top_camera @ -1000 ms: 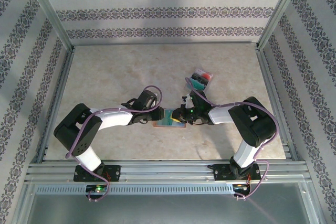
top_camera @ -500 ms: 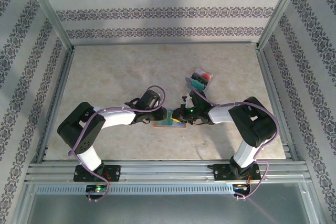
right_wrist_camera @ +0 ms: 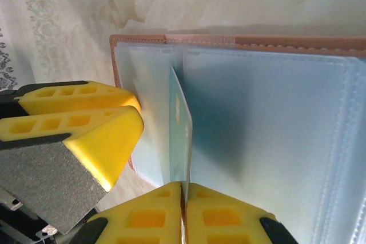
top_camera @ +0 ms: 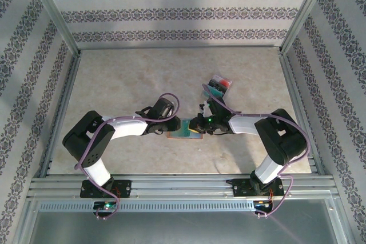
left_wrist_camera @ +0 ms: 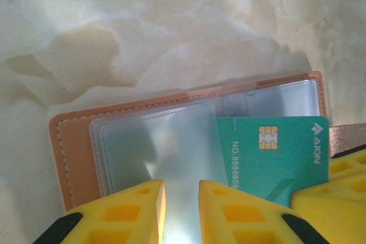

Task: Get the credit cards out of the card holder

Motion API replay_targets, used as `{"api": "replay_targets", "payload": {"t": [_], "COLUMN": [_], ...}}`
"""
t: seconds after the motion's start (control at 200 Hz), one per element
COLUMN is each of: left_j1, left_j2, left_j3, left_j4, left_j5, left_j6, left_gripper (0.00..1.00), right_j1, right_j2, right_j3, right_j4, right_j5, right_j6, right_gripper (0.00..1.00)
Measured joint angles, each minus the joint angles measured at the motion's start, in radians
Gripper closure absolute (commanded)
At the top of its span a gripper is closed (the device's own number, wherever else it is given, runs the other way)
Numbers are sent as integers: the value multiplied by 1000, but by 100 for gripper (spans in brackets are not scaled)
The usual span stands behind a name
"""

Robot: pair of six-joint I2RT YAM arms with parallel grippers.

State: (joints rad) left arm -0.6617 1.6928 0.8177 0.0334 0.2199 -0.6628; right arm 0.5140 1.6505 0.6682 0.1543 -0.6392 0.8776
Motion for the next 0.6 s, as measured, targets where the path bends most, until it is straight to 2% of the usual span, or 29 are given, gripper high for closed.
{"api": "replay_targets", "payload": {"t": [0.375, 0.6], "left_j1": [10, 11], "left_j2": [0, 0], "left_j3": [0, 1], "left_j4": [0, 0], "left_j5": [1, 0], "left_j6": [2, 15], "left_gripper": [75, 73], "right_j1": [-34, -53], "right_j2": [-74, -145], "right_j3": [26, 140], "right_j4": [-185, -422], "right_j5": [14, 89], "right_j6": [-88, -209], "right_gripper": [90, 91]}}
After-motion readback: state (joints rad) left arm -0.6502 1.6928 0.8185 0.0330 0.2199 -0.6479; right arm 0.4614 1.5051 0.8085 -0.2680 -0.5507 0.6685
